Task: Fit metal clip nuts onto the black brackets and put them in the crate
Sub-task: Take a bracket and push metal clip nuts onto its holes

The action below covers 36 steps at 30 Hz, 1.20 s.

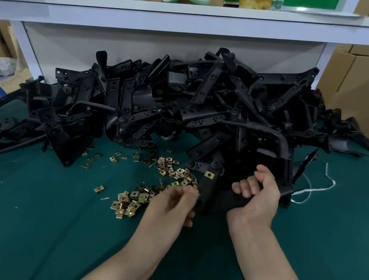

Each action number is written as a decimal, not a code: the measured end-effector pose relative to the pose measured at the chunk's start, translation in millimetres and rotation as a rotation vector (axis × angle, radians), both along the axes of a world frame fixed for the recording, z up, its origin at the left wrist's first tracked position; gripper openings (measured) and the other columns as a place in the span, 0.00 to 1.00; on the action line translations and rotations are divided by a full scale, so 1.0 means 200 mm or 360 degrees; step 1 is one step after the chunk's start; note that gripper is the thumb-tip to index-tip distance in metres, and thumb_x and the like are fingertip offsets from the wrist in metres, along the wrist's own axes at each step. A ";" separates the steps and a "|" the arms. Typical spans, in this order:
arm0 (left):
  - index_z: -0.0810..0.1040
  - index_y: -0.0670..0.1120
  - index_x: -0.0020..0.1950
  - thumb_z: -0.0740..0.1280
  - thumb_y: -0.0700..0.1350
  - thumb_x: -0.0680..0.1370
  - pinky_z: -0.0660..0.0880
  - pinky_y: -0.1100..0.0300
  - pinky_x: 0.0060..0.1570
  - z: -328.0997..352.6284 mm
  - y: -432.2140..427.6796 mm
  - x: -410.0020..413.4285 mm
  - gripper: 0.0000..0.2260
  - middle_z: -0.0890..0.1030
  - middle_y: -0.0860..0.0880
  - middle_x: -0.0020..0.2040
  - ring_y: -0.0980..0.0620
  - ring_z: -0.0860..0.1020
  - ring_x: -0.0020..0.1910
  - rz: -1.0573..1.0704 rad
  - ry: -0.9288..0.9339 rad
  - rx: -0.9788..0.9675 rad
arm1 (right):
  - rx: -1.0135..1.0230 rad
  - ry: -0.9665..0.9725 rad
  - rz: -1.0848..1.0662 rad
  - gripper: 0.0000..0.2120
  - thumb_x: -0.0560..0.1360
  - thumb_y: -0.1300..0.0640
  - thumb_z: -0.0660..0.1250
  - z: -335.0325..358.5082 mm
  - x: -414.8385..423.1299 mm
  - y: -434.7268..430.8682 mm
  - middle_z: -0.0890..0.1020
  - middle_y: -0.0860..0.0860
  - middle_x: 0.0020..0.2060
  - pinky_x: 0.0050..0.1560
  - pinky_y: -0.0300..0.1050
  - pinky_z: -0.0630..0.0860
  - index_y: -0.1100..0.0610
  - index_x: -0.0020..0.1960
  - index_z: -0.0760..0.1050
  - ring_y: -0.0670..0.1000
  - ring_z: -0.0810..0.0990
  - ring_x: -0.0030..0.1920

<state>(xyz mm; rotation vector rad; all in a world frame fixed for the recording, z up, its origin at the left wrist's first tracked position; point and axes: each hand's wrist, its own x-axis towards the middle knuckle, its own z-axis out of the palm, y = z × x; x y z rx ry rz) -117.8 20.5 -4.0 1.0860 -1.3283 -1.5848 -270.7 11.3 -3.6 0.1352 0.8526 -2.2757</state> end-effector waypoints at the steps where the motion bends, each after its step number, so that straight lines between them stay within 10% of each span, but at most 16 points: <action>1: 0.79 0.48 0.54 0.69 0.52 0.79 0.76 0.67 0.39 0.00 0.01 0.00 0.08 0.80 0.59 0.36 0.61 0.77 0.36 -0.0031 -0.0068 -0.0072 | -0.0011 0.0000 -0.0001 0.11 0.75 0.65 0.60 0.00 0.00 0.00 0.63 0.46 0.22 0.24 0.39 0.64 0.54 0.40 0.78 0.46 0.60 0.22; 17: 0.71 0.59 0.48 0.71 0.52 0.79 0.70 0.77 0.41 -0.03 0.05 -0.05 0.08 0.79 0.60 0.41 0.73 0.75 0.46 0.0266 -0.0571 -0.0598 | 0.0054 0.0088 0.0001 0.12 0.74 0.66 0.59 -0.02 0.05 -0.01 0.63 0.47 0.23 0.25 0.40 0.64 0.54 0.38 0.77 0.46 0.60 0.24; 31: 0.73 0.57 0.47 0.69 0.59 0.77 0.71 0.70 0.34 -0.05 0.01 -0.04 0.09 0.80 0.55 0.35 0.63 0.79 0.37 0.0295 -0.0635 -0.0695 | -0.0095 -0.0141 0.0135 0.09 0.73 0.65 0.60 -0.01 0.05 0.00 0.63 0.46 0.24 0.25 0.39 0.67 0.54 0.41 0.76 0.46 0.61 0.23; 36: 0.70 0.53 0.44 0.68 0.57 0.77 0.75 0.54 0.35 -0.03 -0.02 0.00 0.11 0.79 0.54 0.35 0.53 0.76 0.34 0.0265 -0.0681 -0.0941 | -0.0234 -0.0196 0.0304 0.10 0.73 0.65 0.60 0.01 0.05 0.01 0.65 0.47 0.25 0.28 0.38 0.73 0.54 0.39 0.76 0.47 0.65 0.24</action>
